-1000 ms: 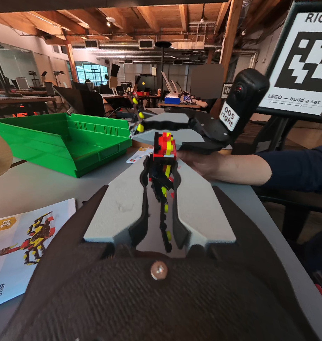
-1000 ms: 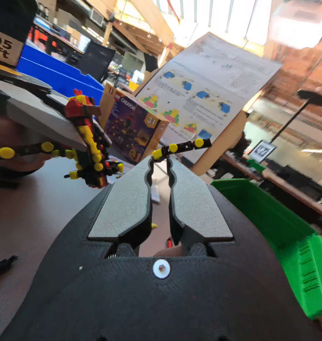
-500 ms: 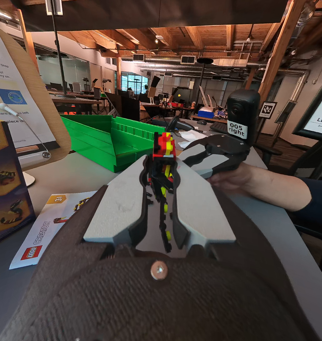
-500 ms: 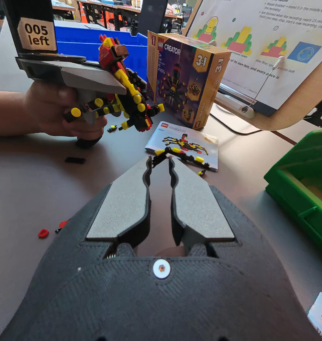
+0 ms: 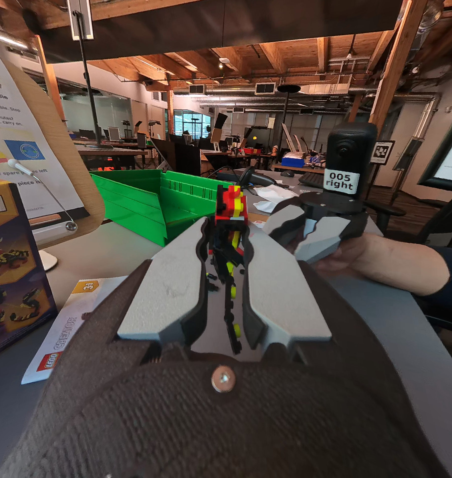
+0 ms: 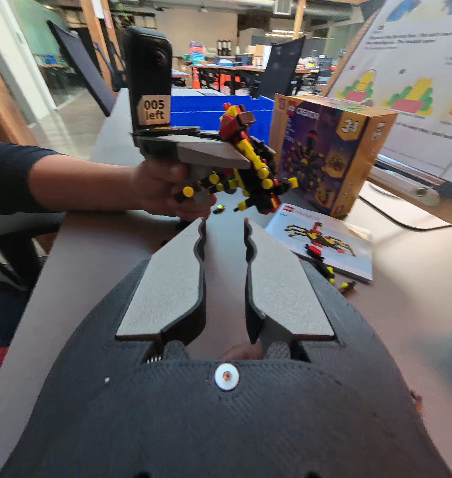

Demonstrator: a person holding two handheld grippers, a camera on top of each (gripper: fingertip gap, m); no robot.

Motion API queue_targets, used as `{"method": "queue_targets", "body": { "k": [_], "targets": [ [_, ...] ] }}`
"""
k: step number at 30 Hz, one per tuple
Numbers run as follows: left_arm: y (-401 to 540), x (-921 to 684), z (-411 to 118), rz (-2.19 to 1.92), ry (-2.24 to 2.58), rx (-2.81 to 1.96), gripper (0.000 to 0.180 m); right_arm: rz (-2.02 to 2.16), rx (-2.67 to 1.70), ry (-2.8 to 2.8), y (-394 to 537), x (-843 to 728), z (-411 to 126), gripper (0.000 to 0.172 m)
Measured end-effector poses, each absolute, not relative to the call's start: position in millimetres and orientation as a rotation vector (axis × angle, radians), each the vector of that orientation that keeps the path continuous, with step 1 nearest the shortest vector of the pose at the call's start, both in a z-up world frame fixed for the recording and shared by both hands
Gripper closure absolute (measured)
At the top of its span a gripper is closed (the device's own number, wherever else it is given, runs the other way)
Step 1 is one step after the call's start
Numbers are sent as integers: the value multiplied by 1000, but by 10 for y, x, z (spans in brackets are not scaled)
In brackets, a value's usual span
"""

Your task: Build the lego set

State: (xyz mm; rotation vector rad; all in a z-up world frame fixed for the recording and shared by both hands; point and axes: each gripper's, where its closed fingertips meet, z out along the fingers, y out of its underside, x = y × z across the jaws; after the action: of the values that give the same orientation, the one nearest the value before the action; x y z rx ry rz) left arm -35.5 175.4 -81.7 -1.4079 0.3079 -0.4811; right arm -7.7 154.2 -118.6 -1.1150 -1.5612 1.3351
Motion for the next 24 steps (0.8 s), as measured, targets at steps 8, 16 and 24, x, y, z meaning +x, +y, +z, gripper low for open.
{"method": "queue_targets", "body": {
  "k": [8, 16, 24],
  "targets": [
    [1761, -202, -890, -380, 410, -1427, 159, 1699, -1102, -1561, 1257, -13, -1048, 141],
    [1630, -43, -793, -489, 471, -1352, 159, 1671, -929, -1749, 996, 114, -1111, 171],
    [1576, -70, -710, -686, 407, -1332, 159, 1656, -821, -1404, 1387, 258, -578, 169]
  ]
}}
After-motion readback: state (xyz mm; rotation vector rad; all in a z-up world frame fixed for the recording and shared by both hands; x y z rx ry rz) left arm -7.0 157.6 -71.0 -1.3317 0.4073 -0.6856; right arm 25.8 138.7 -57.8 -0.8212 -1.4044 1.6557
